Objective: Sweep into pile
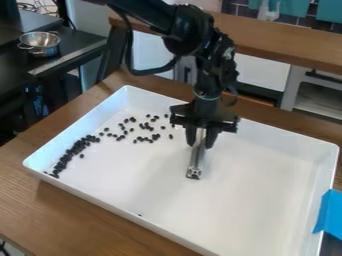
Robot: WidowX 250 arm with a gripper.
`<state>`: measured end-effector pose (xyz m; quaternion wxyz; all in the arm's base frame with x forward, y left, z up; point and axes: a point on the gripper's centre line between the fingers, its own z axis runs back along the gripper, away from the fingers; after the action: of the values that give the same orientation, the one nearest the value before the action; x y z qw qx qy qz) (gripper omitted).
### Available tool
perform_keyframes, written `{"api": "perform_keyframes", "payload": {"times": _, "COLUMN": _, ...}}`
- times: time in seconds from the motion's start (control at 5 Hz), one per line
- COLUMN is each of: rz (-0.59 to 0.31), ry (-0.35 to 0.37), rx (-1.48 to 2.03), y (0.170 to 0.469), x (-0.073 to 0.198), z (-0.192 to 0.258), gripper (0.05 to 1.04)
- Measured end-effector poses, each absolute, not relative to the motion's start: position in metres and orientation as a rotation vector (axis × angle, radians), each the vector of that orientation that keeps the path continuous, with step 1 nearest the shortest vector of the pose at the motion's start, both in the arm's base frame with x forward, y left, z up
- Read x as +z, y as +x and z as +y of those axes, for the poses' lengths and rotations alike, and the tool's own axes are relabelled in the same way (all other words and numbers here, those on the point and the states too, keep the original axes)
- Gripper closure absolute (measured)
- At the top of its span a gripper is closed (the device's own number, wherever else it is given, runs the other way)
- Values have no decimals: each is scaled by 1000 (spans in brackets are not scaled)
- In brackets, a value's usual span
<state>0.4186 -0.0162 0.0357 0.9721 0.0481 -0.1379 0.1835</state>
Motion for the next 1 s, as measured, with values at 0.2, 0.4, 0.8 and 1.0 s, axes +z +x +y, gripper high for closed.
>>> {"api": "perform_keyframes", "payload": {"times": 0.2, "rz": -275, "ry": 95, "rx": 374, "y": 419, "x": 35, "z": -5, "gripper": 742}}
{"api": "perform_keyframes", "payload": {"times": 0.4, "rz": -267, "ry": 96, "rx": 380, "y": 419, "x": 35, "z": 9, "gripper": 743}}
{"api": "perform_keyframes", "payload": {"times": 0.8, "rz": -268, "ry": 101, "rx": 410, "y": 422, "x": 42, "z": 41, "gripper": 744}}
{"api": "perform_keyframes", "payload": {"times": 1.0, "rz": -270, "ry": 101, "rx": 418, "y": 423, "x": 46, "z": 53, "gripper": 744}}
